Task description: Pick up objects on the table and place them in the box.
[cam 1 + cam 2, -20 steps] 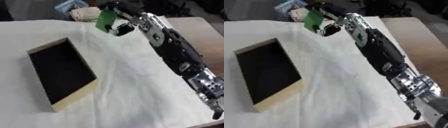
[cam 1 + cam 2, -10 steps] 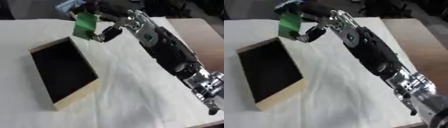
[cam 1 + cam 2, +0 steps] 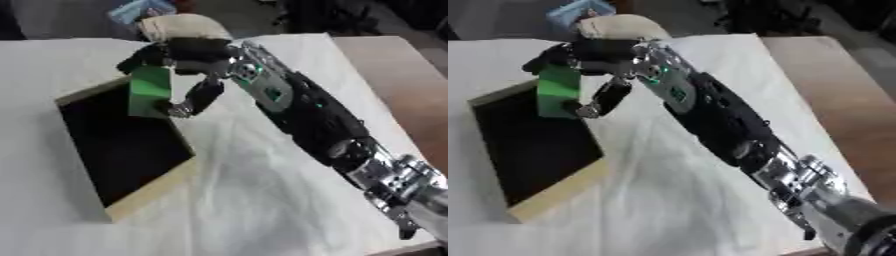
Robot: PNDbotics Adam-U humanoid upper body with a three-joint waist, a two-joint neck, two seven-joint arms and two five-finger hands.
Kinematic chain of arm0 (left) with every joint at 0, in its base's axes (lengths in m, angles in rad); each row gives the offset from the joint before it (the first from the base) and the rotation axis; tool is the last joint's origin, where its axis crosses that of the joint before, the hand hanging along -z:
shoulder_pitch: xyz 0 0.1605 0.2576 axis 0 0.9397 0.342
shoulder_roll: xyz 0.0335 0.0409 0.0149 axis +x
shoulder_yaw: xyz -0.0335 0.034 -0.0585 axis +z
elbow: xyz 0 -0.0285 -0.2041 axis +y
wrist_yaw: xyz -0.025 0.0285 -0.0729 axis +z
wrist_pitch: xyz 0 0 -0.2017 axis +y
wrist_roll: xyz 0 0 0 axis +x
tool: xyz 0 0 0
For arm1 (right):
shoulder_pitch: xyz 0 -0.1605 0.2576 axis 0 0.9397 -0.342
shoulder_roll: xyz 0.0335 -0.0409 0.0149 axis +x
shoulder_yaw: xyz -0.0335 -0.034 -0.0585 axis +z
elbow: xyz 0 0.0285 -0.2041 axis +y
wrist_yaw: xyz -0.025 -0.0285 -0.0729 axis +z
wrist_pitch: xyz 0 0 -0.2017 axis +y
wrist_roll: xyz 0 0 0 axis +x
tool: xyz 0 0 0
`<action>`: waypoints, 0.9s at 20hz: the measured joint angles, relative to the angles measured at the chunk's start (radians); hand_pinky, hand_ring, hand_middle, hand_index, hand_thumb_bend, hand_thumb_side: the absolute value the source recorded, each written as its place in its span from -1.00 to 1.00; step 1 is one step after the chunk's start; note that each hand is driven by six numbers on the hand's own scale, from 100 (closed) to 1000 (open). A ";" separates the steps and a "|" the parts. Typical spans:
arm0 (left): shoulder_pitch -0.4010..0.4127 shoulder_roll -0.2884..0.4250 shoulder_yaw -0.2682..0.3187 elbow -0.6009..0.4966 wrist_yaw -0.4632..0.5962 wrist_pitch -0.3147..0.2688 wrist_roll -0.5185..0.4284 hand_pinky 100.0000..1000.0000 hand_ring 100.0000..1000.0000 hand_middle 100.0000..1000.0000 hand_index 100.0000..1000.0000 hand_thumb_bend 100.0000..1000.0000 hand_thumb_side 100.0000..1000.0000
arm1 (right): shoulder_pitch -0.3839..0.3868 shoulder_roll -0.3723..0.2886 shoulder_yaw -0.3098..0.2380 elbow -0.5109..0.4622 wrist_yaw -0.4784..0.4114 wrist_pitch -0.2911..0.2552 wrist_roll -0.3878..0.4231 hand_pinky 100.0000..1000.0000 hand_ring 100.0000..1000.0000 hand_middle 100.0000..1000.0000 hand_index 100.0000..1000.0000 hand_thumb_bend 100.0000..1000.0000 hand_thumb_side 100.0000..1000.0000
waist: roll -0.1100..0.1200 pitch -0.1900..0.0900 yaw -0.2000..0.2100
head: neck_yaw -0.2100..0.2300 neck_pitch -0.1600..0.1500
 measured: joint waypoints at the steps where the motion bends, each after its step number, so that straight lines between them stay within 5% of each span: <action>1: 0.000 0.000 0.000 0.000 0.000 0.001 0.000 0.22 -0.04 -0.07 0.59 -1.00 0.58 | 0.000 0.003 0.000 -0.001 0.008 -0.004 0.003 0.44 0.14 0.46 1.00 -1.00 -0.78 | 0.000 0.001 -0.002 | 0.000 0.000; 11: -0.001 0.000 0.000 0.000 -0.004 0.005 0.000 0.22 -0.04 -0.06 0.59 -1.00 0.58 | 0.006 0.035 0.001 0.000 0.142 -0.042 0.000 0.50 0.25 0.55 1.00 -1.00 -0.72 | 0.004 0.003 -0.007 | 0.000 0.000; 16: -0.001 0.000 0.000 0.000 -0.004 0.006 -0.001 0.22 -0.04 -0.06 0.59 -1.00 0.58 | 0.010 0.058 0.013 0.022 0.215 -0.072 -0.019 0.65 0.62 0.78 1.00 -1.00 -0.68 | 0.006 0.003 -0.007 | 0.000 0.000; 18: -0.001 0.000 -0.001 0.000 -0.004 0.006 -0.001 0.22 -0.04 -0.07 0.59 -1.00 0.58 | 0.014 0.063 0.019 0.024 0.243 -0.088 -0.034 0.89 0.91 0.98 1.00 -1.00 -0.68 | 0.006 0.005 -0.008 | 0.000 0.000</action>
